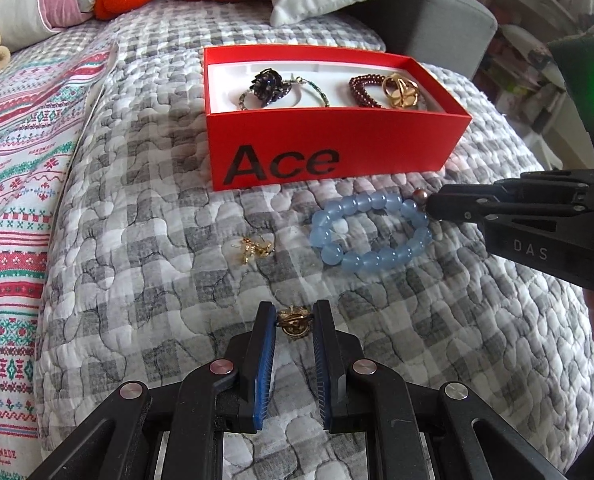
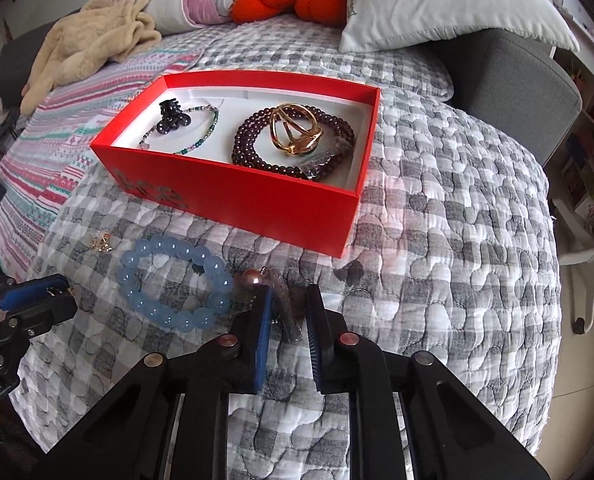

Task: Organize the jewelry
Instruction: 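Carry both earrings into the red box and open both tools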

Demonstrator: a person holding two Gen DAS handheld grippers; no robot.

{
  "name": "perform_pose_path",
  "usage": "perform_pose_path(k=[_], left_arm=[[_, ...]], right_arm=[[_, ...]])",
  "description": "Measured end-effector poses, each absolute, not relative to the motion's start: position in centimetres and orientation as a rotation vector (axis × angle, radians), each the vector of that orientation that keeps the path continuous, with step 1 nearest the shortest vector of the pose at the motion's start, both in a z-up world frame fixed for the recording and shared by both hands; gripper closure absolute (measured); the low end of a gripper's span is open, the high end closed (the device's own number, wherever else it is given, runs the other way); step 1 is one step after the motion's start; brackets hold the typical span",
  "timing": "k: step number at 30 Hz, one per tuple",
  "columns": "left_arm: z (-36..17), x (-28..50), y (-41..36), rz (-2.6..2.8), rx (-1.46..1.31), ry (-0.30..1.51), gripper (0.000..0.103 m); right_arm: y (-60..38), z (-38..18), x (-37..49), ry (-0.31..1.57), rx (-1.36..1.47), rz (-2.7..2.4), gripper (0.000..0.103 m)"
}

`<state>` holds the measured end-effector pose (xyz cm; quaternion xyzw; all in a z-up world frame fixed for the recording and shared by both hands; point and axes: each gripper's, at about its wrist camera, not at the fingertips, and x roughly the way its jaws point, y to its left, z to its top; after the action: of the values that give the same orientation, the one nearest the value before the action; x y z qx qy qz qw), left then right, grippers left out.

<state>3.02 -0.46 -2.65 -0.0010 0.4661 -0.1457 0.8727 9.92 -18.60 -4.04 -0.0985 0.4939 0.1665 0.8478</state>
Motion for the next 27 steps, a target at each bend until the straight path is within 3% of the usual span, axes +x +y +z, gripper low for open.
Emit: perform_pose_path(k=[1,5,27], left_arm=[[-2.7,3.1,-0.4,-0.303,-0.003,0.974,0.090],[-2.7,3.5,-0.2,-0.294,-0.013,0.972,0.090],[1.7,6.0,0.3,-0.289,-0.123,0.832,0.090]], right_arm=[[-18.5,-4.1,9.9,1.043,-0.213,0.363,0.094],[-18.6,-3.9,10.0,1.051,-0.207,0.376,0.097],[-19.8,2.3,8.3,0.925,-0.037,0.445,0.098]])
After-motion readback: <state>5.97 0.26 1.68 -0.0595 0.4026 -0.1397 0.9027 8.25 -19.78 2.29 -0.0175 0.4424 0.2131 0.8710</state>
